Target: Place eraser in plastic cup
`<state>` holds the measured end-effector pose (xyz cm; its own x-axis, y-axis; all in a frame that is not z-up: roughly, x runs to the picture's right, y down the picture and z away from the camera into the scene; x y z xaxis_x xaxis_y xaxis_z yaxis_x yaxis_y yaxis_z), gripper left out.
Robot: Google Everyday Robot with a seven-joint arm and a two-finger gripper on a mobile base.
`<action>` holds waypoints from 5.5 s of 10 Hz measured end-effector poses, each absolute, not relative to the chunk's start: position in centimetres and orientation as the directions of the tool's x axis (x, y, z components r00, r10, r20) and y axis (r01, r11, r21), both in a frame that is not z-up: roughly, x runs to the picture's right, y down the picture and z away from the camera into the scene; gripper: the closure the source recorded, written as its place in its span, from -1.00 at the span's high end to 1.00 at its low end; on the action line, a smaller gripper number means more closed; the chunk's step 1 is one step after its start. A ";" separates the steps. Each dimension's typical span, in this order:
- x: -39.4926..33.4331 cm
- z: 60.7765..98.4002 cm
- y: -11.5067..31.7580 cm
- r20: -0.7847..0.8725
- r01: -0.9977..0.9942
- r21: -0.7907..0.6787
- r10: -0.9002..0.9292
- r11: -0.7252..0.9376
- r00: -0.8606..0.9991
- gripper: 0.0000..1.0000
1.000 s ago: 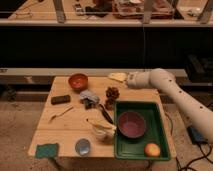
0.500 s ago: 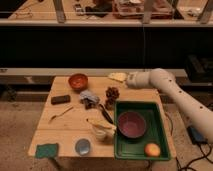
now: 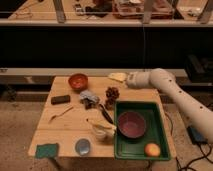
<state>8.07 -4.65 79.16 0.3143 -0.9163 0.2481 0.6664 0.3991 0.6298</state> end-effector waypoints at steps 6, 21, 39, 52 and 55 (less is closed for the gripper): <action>8.1 79.0 -5.0 0.239 0.672 0.630 -0.920 0.390 0.309 0.60; -9.9 69.6 -6.6 -0.469 0.331 0.264 -0.421 -0.906 -0.776 0.60; -32.0 74.8 -5.4 -0.609 -0.285 0.332 0.027 -0.899 -0.793 0.60; -32.3 90.7 2.3 -0.329 0.018 0.455 -0.187 -0.891 -0.926 0.60; -31.8 93.6 3.9 -0.419 0.027 0.541 -0.297 -0.841 -0.858 0.60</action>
